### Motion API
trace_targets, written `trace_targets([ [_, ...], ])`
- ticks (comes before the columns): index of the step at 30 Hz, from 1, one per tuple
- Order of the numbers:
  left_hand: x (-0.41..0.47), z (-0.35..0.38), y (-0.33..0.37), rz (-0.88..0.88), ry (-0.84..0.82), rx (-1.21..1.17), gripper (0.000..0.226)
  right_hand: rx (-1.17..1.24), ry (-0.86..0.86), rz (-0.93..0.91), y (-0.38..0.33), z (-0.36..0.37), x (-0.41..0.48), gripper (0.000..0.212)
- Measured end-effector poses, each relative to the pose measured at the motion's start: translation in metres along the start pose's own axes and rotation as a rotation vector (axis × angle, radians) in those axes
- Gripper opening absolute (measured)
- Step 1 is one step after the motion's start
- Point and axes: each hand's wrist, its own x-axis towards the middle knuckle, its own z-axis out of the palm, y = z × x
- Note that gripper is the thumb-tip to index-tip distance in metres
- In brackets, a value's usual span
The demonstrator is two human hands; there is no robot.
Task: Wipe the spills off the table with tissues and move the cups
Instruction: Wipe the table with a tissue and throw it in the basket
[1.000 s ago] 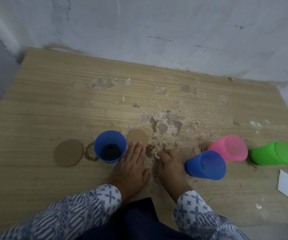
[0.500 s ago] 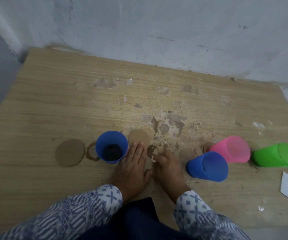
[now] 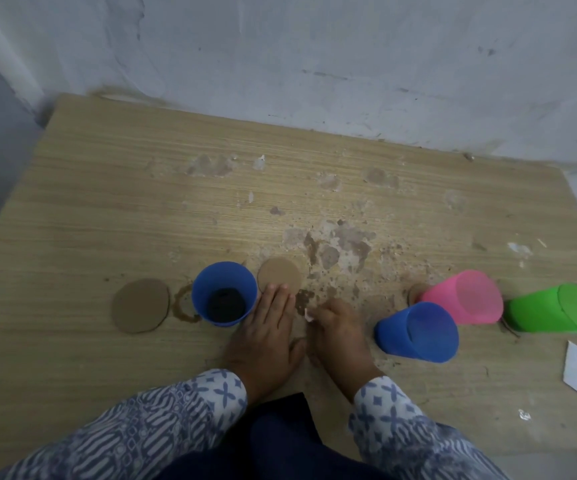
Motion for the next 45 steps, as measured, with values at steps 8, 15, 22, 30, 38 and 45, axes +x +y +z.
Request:
trace_targets([
  [8,0.000,0.000,0.000,-0.019,-0.028,-0.023,0.062,-0.026,0.023,0.045,-0.011,0.005,0.026,0.020],
  [15,0.001,0.002,-0.001,0.004,-0.014,0.016,0.066,-0.003,0.025,0.043,0.004,-0.006,0.013,0.021],
  [22,0.000,0.002,-0.001,0.003,-0.003,-0.015,0.062,-0.046,-0.001,-0.017,-0.016,0.000,0.018,0.016],
  [30,0.000,0.004,-0.002,0.007,-0.024,0.024,0.067,-0.010,0.005,0.206,0.011,-0.012,0.009,0.012],
  [38,0.001,0.002,-0.001,-0.010,-0.027,0.014,0.065,0.026,-0.015,0.073,-0.011,0.000,0.002,0.005],
  [45,0.000,0.004,-0.001,-0.004,-0.005,0.006,0.064,-0.025,0.030,0.117,-0.010,-0.001,0.035,0.014],
])
